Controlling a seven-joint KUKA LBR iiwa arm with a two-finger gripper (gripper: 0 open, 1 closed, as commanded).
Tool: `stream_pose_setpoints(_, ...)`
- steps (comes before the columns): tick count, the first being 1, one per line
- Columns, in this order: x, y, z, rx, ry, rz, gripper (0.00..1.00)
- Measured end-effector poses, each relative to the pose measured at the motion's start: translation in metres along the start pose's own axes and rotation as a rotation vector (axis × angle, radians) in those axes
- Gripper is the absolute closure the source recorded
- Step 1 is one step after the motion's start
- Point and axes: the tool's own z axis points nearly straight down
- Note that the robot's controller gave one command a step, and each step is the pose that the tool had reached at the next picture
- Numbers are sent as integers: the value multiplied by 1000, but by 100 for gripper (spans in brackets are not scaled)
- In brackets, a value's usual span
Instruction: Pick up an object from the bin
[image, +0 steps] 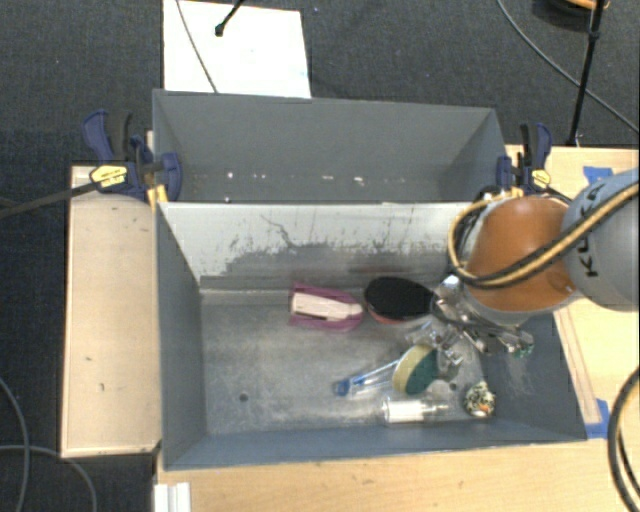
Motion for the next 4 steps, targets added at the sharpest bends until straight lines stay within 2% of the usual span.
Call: stream_pose_setpoints(4,0,0,0,1,-1,-10,100)
